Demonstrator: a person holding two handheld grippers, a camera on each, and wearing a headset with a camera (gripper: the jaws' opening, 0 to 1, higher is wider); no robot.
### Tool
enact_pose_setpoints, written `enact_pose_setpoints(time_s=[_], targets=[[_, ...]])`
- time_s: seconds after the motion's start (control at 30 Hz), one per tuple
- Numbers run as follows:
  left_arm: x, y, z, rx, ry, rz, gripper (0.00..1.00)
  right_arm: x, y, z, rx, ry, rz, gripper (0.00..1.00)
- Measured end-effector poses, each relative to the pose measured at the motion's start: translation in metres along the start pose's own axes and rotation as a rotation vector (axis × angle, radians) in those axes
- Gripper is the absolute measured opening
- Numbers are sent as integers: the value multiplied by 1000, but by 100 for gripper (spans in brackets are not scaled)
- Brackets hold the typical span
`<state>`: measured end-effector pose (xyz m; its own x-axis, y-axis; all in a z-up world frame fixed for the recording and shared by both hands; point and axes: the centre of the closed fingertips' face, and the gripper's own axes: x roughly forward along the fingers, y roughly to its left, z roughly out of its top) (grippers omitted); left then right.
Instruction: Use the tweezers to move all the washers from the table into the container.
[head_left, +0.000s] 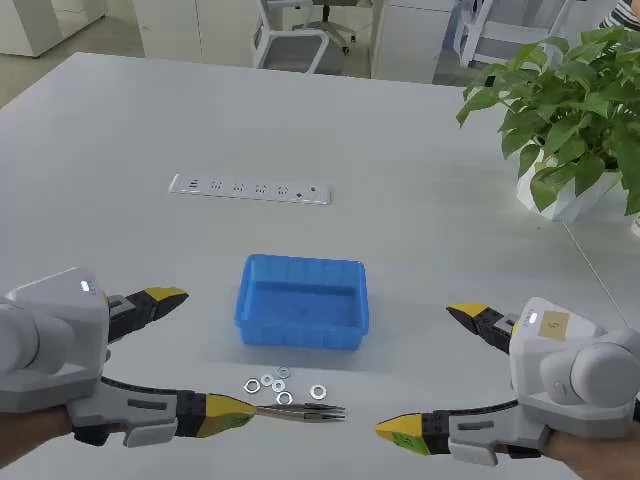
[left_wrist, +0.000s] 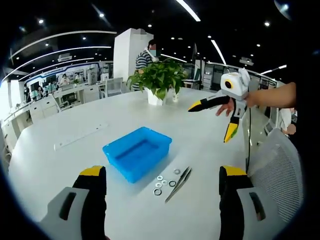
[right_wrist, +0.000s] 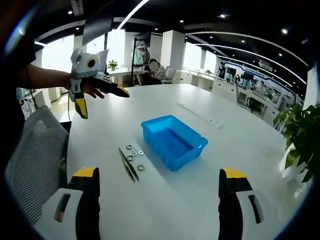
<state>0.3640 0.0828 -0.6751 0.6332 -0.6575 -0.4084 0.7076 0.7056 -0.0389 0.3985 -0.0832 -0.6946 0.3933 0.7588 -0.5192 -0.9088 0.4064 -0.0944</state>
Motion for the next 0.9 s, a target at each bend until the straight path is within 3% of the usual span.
enact_pose_setpoints(time_s=[0.9], targets=[[2, 0, 1, 1, -2, -3, 99, -1, -1, 0, 0, -6, -1, 100]])
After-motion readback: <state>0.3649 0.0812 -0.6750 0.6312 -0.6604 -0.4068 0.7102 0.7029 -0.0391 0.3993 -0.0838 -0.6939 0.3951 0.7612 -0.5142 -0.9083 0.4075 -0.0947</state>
